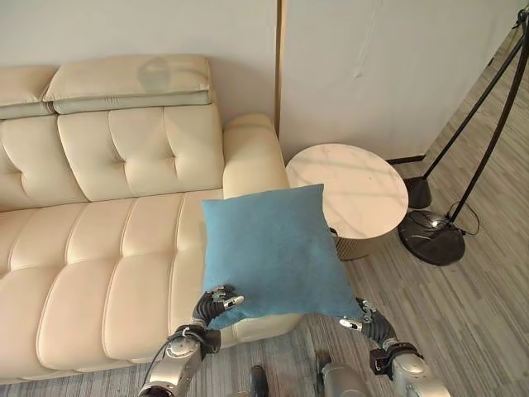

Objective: Pick up all the scattered cushions and arrange them neatly on the sofa.

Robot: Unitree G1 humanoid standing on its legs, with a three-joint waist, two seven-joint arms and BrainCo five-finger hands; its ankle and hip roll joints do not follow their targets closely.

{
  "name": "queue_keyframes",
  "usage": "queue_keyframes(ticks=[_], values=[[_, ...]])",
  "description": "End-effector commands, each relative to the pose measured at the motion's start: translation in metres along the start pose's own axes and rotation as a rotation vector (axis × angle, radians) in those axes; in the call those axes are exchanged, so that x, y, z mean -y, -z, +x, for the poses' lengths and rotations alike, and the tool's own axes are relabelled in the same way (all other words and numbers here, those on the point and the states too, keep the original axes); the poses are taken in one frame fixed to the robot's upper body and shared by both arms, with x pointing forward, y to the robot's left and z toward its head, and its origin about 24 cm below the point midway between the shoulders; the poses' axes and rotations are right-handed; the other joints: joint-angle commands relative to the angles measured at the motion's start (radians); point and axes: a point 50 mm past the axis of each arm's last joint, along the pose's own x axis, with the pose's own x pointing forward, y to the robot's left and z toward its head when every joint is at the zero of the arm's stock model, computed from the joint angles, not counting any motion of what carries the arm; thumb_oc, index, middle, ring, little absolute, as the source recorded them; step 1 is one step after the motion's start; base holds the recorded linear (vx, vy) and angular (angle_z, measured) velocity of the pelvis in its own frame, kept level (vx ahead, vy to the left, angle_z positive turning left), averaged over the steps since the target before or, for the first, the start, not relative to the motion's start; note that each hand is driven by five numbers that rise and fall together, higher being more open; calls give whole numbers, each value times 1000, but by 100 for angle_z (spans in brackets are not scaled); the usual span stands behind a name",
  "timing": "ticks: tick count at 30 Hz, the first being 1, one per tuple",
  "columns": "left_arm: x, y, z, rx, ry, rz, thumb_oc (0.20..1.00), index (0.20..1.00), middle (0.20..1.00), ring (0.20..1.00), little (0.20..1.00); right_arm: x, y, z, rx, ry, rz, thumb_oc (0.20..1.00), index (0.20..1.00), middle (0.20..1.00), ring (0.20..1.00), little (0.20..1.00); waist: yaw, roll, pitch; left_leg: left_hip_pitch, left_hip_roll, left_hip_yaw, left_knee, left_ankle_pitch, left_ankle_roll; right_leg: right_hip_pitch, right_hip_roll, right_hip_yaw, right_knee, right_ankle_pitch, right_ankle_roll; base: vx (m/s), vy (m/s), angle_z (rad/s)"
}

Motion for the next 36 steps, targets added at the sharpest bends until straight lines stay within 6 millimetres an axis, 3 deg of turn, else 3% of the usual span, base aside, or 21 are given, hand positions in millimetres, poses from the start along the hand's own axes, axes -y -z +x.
queue_keyframes(ticks=[1,10,11,12,15,16,18,19,21,22,31,36], values=[[2,-27,4,137,14,-5,1000,1000,1000,1000,1000,10,-12,3,49,44,-10,1000,1000,1000,1000,1000,-15,-27,3,4,40,-38,17,-87,-41,115,6,-9,-23,18,-17,85,-78,26],[-27,-11,-14,107,-114,-111,1000,1000,1000,1000,1000,31,-20,-3,82,112,-57,1000,1000,1000,1000,1000,18,-33,-28,15,56,-52,7,-88,-54,194,-2,-53,-90,18,-31,76,-63,10],[-66,-19,-16,134,-275,-169,1000,1000,1000,1000,1000,60,-53,-8,185,192,-131,1000,1000,1000,1000,1000,22,-32,-33,15,60,-63,1,-85,-64,205,-4,-69,-91,10,-33,137,-18,24],[-87,-25,-12,124,-337,-170,1000,1000,1000,1000,1000,75,-80,-9,252,210,-196,1000,1000,1000,1000,1000,22,-29,-39,11,62,-62,0,-86,-70,207,-6,-79,-96,8,-32,161,-8,18],[-113,-37,-5,80,-382,-117,1000,1000,1000,1000,1000,81,-124,-5,353,205,-287,1000,1000,1000,1000,1000,17,-25,-47,7,66,-58,0,-88,-77,205,-7,-86,-101,9,-31,65,26,7],[-114,-38,-5,82,-382,-117,1000,1000,1000,1000,1000,81,-125,-5,355,206,-287,1000,1000,1000,1000,1000,17,-25,-45,7,66,-58,0,-88,-78,205,-7,-86,-101,9,-31,49,24,1],[-125,-51,-1,85,-400,-79,1000,1000,1000,1000,1000,72,-154,1,431,178,-312,1000,1000,1000,1000,1000,17,-22,-45,5,67,-56,0,-88,-79,200,-7,-86,-102,11,-31,53,45,-4],[-129,-58,2,88,-409,-90,1000,1000,1000,1000,1000,54,-173,7,482,131,-322,1000,1000,1000,1000,1000,21,-16,-43,-1,68,-53,0,-89,-79,193,-7,-84,-103,13,-31,46,63,-6],[-130,-61,3,93,-410,-100,1000,1000,1000,1000,1000,44,-180,10,499,109,-326,1000,1000,1000,1000,1000,22,-15,-41,-5,68,-52,0,-89,-79,191,-8,-85,-105,13,-31,31,51,-2],[-128,-62,6,86,-398,-114,1000,1000,1000,1000,1000,26,-184,14,512,56,-333,1000,1000,1000,1000,1000,26,-10,-39,-8,66,-51,0,-89,-78,187,-8,-84,-105,12,-32,39,59,5],[-91,-27,24,-119,-314,-129,1000,1000,1000,1000,1000,-40,-164,34,419,-100,-320,1000,1000,1000,1000,1000,24,-3,-21,-61,61,-50,3,-90,-71,130,-9,-66,-99,13,-35,0,60,2],[-78,-32,32,-122,-296,-73,1000,1000,1000,1000,1000,-67,-149,33,389,-179,-313,1000,1000,1000,1000,1000,25,-12,4,-87,63,-46,14,-90,-69,99,-10,-55,-89,17,-36,-34,39,-14]])
